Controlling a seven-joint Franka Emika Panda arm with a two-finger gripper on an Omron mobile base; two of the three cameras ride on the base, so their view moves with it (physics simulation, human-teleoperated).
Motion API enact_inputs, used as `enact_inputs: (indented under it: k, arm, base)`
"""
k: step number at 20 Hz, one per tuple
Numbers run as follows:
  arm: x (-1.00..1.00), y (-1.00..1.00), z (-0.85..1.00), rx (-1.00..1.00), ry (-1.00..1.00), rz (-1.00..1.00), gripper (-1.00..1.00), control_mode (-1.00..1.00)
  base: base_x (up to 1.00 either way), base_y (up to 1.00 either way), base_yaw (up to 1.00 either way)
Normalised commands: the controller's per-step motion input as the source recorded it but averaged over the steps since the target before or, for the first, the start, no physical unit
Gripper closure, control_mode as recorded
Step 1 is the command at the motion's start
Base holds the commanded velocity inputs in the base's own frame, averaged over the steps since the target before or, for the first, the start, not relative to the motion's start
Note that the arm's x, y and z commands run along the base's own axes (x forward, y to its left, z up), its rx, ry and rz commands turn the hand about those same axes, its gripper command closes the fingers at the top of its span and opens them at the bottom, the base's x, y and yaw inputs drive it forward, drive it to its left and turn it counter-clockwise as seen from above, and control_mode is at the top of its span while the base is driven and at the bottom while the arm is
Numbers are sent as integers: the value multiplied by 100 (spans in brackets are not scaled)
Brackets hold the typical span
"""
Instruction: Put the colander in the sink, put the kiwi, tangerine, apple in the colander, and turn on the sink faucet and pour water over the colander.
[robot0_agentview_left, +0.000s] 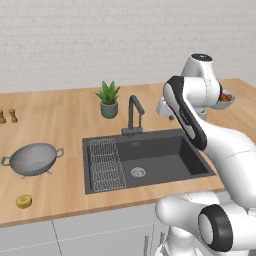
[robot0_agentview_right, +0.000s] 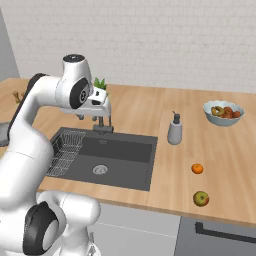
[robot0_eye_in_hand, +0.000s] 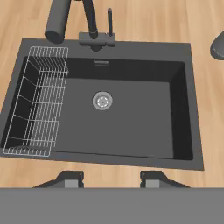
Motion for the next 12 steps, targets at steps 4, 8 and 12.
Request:
enact_inputs:
  k: [4,8,12]
  arm:
    - [-40,3,0,0,-8,0,-100,-100]
    - [-85,39,-9,0,-2,5,-100,-100]
    - [-54,56,-26,2,0,3,-100,-100]
  base:
    - [0,0,0]
    - [0,0,0]
    - [0,0,0]
